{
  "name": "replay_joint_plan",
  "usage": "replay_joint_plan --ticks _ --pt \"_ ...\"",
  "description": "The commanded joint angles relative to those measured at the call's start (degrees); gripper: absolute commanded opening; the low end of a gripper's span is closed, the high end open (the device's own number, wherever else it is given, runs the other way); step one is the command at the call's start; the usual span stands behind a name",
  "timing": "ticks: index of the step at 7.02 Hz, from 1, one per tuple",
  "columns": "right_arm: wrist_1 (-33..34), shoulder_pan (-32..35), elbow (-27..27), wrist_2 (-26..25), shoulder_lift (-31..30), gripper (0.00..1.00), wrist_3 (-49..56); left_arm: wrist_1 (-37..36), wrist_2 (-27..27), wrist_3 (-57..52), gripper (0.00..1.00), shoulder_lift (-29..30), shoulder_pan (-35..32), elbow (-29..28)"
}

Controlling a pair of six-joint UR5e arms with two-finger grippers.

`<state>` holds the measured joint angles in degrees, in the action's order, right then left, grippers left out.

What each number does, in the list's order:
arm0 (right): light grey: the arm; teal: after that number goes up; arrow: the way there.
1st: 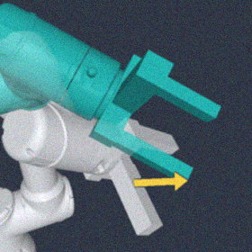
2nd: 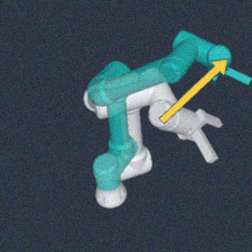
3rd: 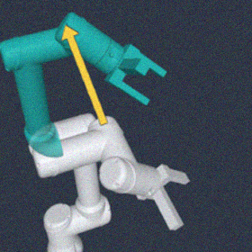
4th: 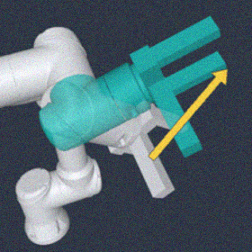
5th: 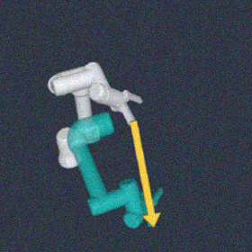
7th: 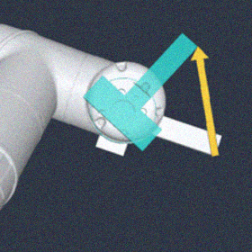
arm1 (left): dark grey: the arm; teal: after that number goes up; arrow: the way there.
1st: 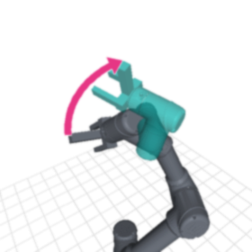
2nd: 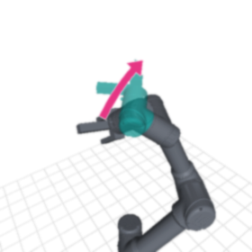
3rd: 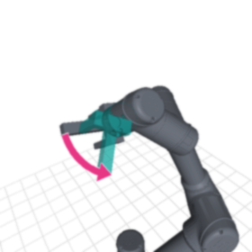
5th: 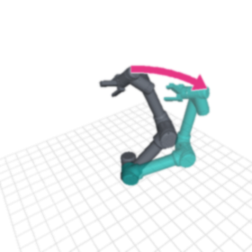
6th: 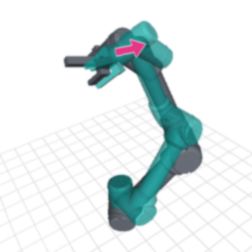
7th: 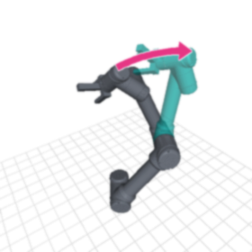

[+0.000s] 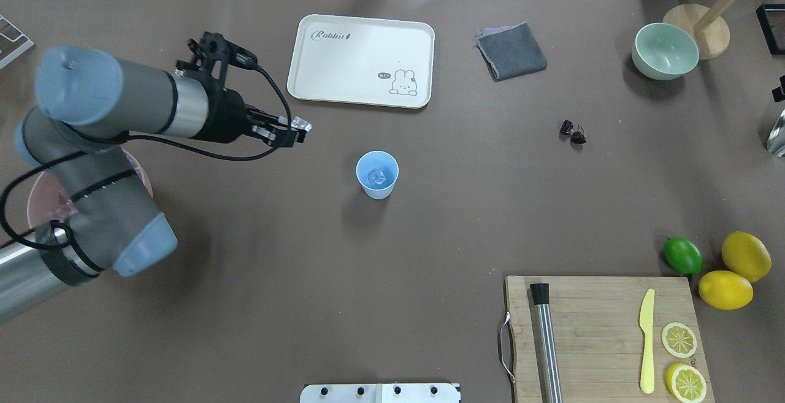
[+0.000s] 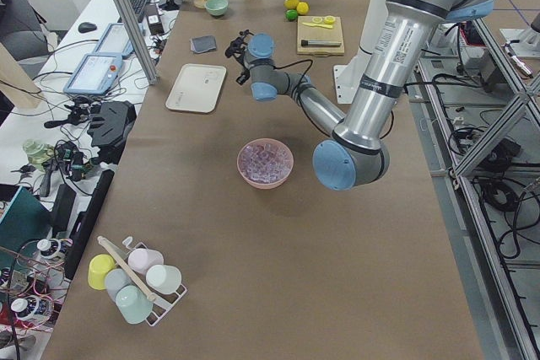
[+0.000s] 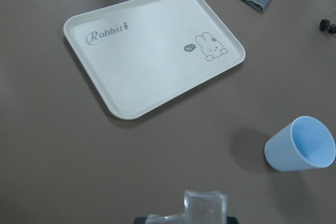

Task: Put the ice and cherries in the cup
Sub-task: 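Lift the ice cube and carry it over the light-blue cup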

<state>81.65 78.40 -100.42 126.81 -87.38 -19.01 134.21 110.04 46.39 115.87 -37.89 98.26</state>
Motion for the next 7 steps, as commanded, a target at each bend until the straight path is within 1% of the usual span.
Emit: replay_joint_plan --ticks 1,4,7 --pt "0.0 0.0 0.5 -0.4 0.2 1.0 0.0 -0.1 -11.6 4.4 0.0 5.1 9.6 -2.3" --pt "0.0 0.1 0.1 -0.4 0.4 1.0 -0.1 -0.1 -12.7 4.7 0.0 9.6 10.4 -8.7" --pt "0.0 0.0 0.4 -0.4 0.8 1.0 -0.1 -0.8 -12.6 4.8 0.0 10.0 9.9 -8.4"
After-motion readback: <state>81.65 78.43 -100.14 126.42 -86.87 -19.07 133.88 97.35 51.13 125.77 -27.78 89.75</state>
